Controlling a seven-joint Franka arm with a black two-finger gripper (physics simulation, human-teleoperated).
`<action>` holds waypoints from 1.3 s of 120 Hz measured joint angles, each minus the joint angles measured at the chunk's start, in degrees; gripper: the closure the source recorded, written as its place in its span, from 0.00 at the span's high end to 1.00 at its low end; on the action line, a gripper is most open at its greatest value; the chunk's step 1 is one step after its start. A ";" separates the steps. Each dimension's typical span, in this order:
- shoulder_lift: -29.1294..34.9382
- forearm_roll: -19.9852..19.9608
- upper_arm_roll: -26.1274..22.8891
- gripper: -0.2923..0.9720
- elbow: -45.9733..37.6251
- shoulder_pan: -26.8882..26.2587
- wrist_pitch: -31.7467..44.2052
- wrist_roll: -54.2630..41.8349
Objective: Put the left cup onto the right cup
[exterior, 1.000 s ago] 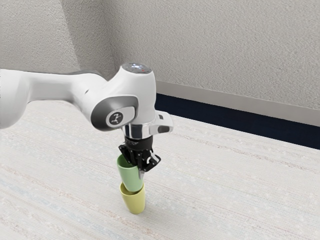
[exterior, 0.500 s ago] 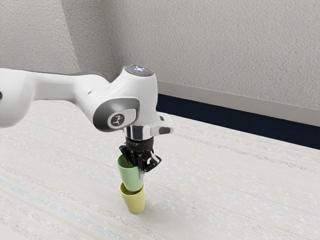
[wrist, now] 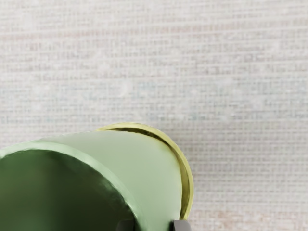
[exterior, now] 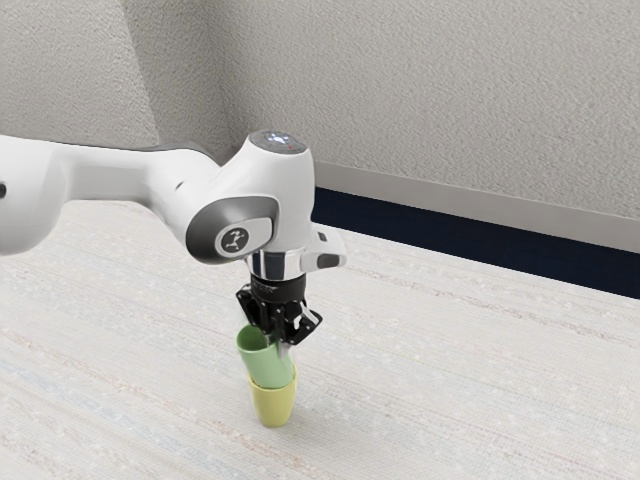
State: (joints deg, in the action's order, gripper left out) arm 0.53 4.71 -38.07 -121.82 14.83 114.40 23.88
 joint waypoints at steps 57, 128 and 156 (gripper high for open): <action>0.04 0.04 0.01 0.52 -0.10 0.48 -0.19 0.80; 3.30 -0.06 -0.04 0.75 0.93 -0.07 -2.56 2.40; 4.09 -0.08 6.91 0.76 3.93 -6.82 -6.54 2.72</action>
State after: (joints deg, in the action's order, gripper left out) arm 4.62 4.63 -31.16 -117.89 8.01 107.85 26.60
